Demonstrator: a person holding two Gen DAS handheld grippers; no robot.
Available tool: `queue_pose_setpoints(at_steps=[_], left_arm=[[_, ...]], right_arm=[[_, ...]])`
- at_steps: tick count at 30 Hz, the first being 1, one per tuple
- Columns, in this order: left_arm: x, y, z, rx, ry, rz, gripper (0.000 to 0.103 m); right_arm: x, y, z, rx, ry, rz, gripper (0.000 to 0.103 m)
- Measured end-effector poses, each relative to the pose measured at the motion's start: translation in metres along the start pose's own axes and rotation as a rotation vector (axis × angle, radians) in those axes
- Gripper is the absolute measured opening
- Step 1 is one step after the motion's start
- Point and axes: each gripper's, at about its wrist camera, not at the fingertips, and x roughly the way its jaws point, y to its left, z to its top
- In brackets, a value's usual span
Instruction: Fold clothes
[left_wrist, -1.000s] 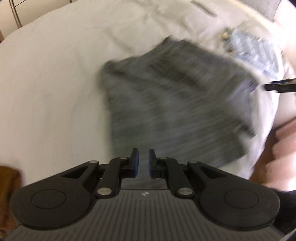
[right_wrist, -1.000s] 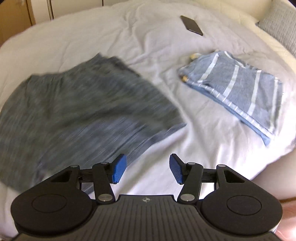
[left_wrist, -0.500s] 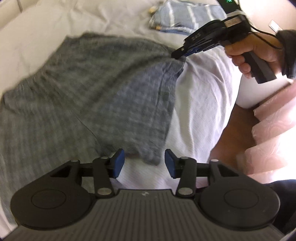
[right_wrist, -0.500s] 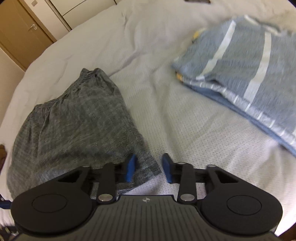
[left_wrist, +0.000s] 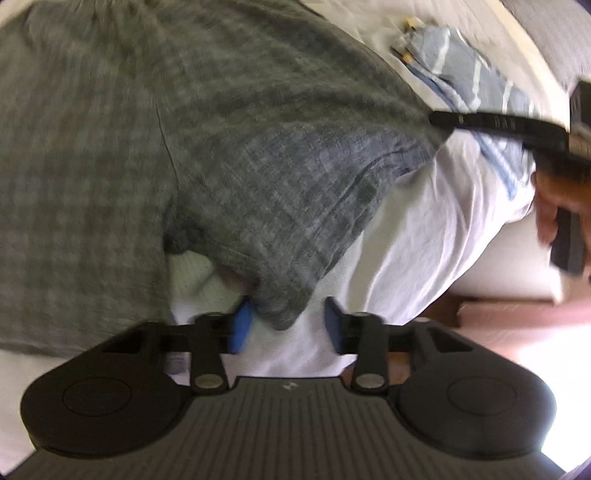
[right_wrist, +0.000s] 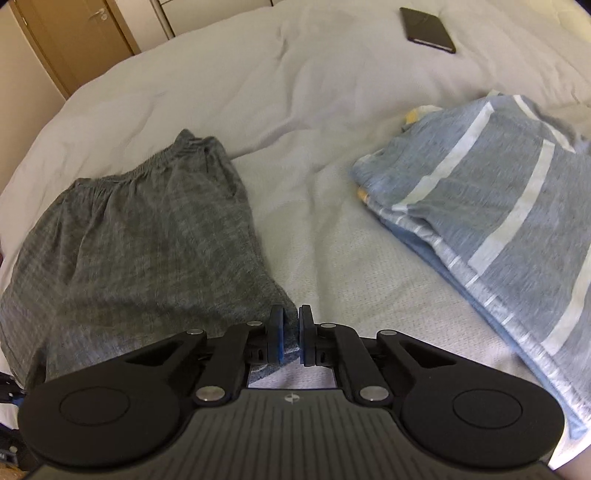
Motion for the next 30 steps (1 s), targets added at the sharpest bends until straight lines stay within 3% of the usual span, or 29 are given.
queue_pose_setpoints(at_steps=[1,7,15,17,21,28,30], left_arm=[[0.001,-0.001,-0.002,-0.007,-0.003,-0.008,0.001],[-0.003,-0.012,-0.008,-0.006,-0.02,-0.066,0.0],[-0.038,-0.002,-0.025,0.053,-0.031,-0.045,0.003],[-0.053,0.009,-0.03,0.058,-0.049,-0.003,0.006],[-0.083,0.034,-0.04,0.074,-0.085,0.086,0.007],[-0.121,0.078,-0.048,0.16,-0.139,0.245,0.03],[-0.129,0.094,-0.047,0.19,-0.162,0.275,0.031]], right_arm=[[0.0,0.001,-0.002,-0.003,0.002,-0.001,0.01],[-0.01,0.006,-0.015,-0.01,0.006,-0.036,0.014],[-0.033,0.026,-0.026,-0.056,-0.012,-0.083,0.022],[-0.04,0.038,-0.028,-0.073,-0.021,-0.071,0.027],[-0.048,0.069,-0.033,-0.13,-0.028,-0.03,0.029],[-0.046,0.143,-0.046,-0.245,-0.022,0.05,0.036],[-0.041,0.163,-0.05,-0.258,-0.011,0.06,0.038]])
